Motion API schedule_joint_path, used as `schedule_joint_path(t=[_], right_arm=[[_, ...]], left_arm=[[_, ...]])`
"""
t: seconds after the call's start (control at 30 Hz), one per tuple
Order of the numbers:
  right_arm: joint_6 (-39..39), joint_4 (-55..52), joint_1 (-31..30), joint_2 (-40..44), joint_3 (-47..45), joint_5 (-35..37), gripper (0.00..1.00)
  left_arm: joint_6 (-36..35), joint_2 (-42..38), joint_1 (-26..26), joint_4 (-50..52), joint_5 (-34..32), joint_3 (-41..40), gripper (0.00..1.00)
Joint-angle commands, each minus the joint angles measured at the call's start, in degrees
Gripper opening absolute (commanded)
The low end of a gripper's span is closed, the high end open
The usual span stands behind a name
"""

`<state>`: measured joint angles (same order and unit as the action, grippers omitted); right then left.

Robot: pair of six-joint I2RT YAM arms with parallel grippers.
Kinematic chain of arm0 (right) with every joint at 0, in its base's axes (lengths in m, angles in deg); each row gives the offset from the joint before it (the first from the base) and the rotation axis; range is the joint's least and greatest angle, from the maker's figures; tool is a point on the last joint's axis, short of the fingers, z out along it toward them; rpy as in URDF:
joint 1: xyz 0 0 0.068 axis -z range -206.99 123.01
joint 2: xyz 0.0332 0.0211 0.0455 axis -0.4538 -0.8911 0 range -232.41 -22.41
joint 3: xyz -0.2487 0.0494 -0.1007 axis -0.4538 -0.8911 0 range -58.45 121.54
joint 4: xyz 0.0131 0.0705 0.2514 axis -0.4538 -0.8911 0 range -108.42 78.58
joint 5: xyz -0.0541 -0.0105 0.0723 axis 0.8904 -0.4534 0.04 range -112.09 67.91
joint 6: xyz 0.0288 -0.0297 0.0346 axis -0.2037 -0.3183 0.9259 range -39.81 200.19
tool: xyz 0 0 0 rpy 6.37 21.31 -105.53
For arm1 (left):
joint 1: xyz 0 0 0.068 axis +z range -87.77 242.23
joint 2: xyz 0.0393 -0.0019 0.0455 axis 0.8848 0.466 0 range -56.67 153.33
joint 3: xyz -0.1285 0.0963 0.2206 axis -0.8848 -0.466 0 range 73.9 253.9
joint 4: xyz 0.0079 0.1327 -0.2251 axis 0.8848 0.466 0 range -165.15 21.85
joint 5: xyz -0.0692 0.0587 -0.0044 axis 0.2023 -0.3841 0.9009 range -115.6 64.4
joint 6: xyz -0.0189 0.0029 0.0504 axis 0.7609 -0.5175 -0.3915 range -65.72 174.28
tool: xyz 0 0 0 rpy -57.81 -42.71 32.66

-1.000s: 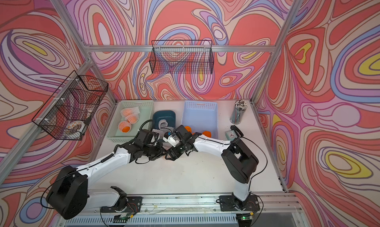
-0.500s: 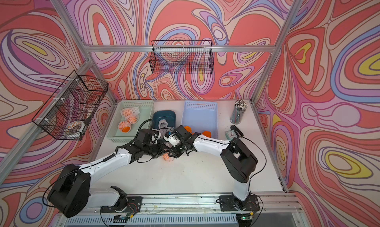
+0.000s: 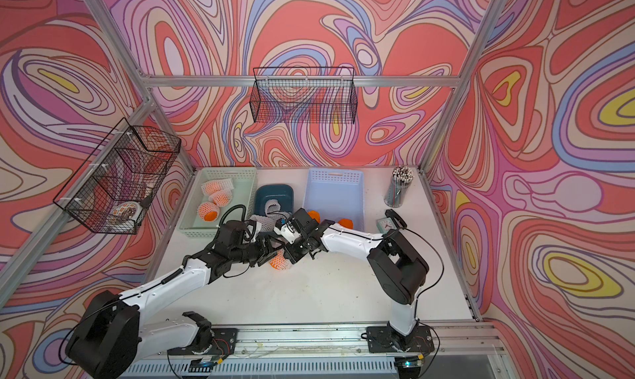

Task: Remove foam nets from oranges
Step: Remove the foam net from the orange.

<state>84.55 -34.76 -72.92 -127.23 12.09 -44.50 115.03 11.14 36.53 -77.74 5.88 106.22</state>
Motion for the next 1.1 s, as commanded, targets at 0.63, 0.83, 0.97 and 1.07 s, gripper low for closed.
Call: schedule_joint_path(t=[0.63,0.83,0.97,1.07], right_arm=[[-3.30,1.49,-0.08,5.46,0.76,3.97,0.00],[-3.62,0.30,-0.12,6.49,2.46,5.68,0.00],[-3.16,-1.47,-0.11,5.64,5.06,5.64,0.00],[-2.60,-2.54,-0.06,5.20,7.22,5.68,0.00]], left_arm=[[-5.55,-8.54,6.61,10.25,-0.72,-0.94,0.74],[-6.30,-7.45,8.15,7.29,0.58,-1.56,0.74],[-6.33,-7.47,8.20,7.53,-0.17,-1.81,0.75],[-6.52,-9.06,8.27,9.39,-1.85,-1.82,0.75]])
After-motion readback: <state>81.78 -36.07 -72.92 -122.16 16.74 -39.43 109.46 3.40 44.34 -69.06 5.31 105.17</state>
